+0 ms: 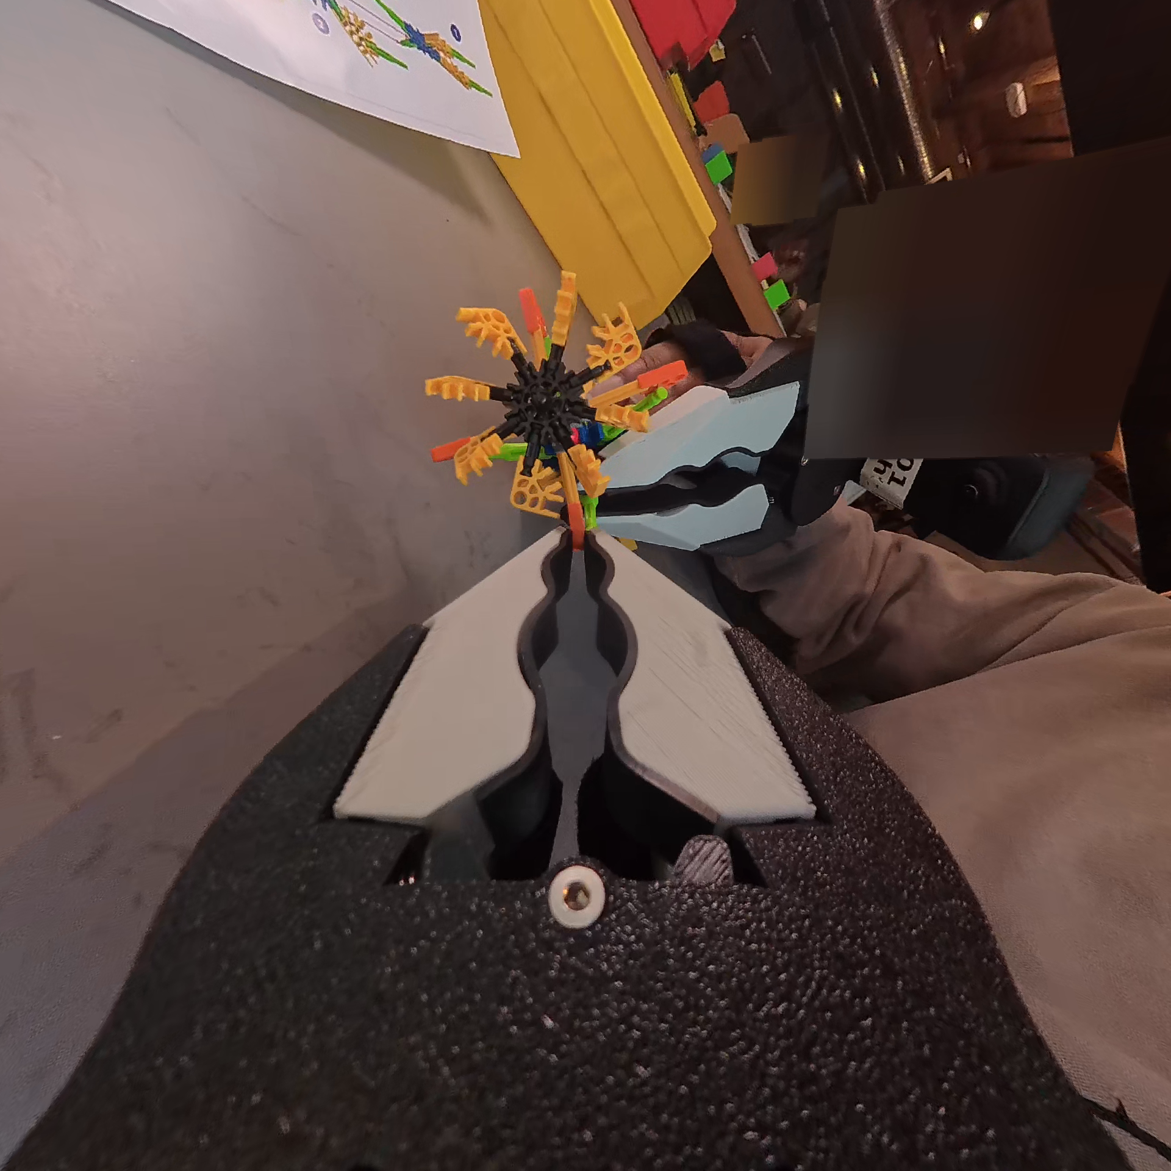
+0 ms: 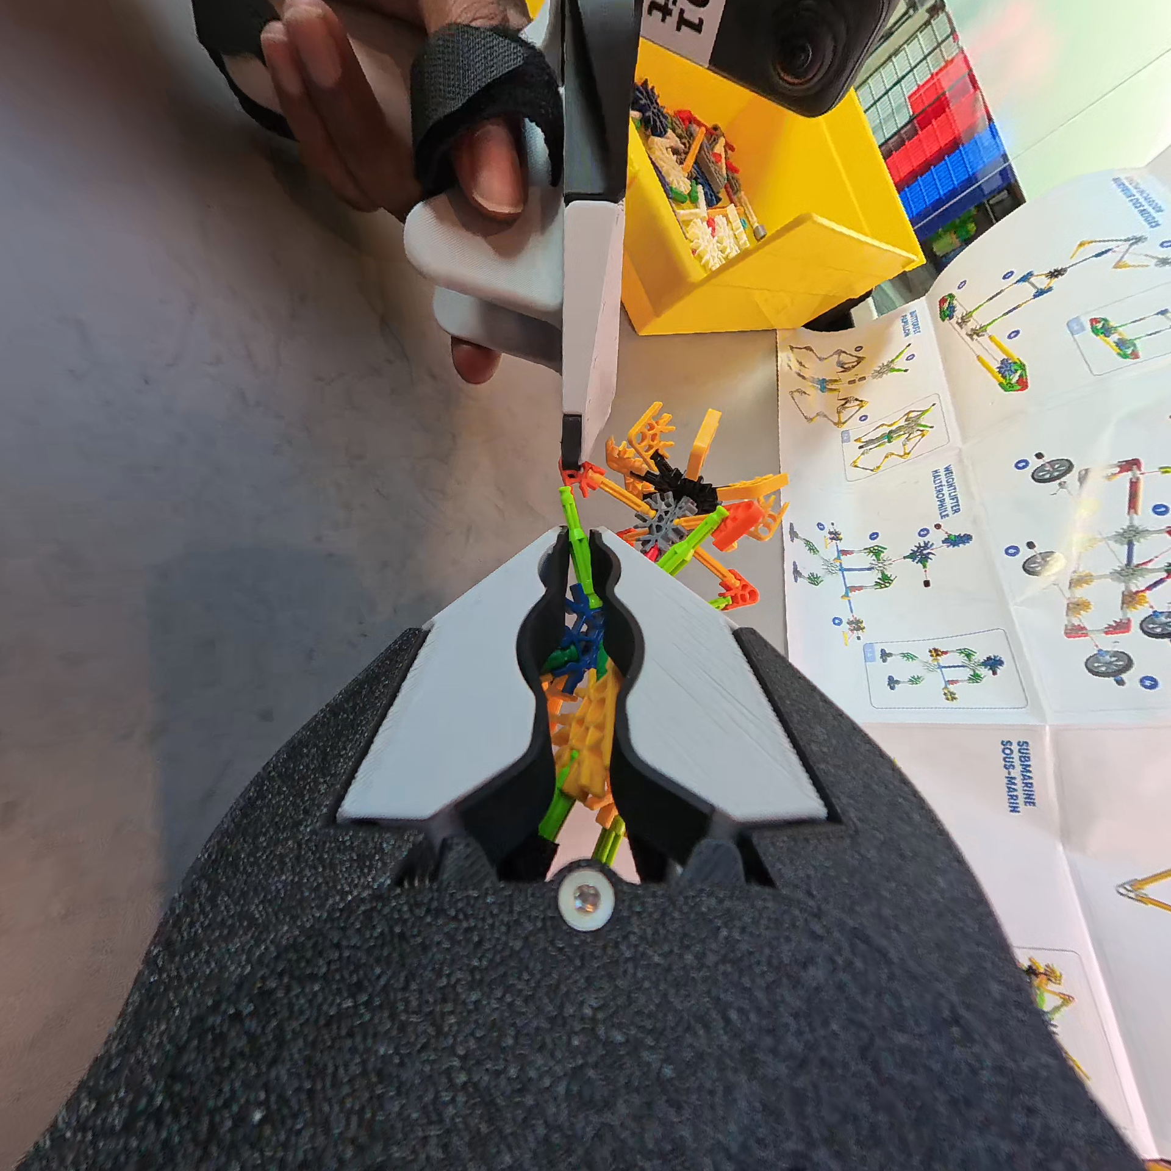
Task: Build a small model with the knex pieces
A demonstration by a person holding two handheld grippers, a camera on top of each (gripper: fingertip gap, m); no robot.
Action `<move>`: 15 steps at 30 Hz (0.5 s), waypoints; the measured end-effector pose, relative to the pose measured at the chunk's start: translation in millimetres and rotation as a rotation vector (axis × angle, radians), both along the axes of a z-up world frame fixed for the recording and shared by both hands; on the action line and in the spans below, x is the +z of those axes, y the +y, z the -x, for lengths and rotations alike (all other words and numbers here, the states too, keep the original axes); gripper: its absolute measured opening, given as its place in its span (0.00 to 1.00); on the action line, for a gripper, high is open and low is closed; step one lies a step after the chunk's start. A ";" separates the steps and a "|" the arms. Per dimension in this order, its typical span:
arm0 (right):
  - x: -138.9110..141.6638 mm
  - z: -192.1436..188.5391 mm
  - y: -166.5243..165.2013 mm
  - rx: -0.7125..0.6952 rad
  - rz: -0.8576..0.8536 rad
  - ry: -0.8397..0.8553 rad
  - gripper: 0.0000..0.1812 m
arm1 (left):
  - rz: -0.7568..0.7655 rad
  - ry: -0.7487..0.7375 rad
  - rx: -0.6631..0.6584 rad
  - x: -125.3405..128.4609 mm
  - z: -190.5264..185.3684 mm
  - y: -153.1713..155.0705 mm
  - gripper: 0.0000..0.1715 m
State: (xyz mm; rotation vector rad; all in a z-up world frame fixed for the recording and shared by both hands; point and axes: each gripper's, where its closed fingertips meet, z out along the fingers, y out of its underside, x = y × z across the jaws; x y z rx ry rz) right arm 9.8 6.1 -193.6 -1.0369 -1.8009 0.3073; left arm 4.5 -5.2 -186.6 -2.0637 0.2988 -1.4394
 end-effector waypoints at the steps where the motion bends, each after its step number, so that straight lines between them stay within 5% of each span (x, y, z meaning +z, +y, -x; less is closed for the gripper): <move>1: 0.1 0.1 -0.2 -0.005 0.010 0.001 0.02 | -0.013 0.011 -0.002 0.4 -0.2 -0.3 0.02; 15: 0.7 2.0 -7.3 -0.016 0.131 -0.022 0.02 | -0.177 0.229 -0.098 0.0 -0.9 -10.8 0.02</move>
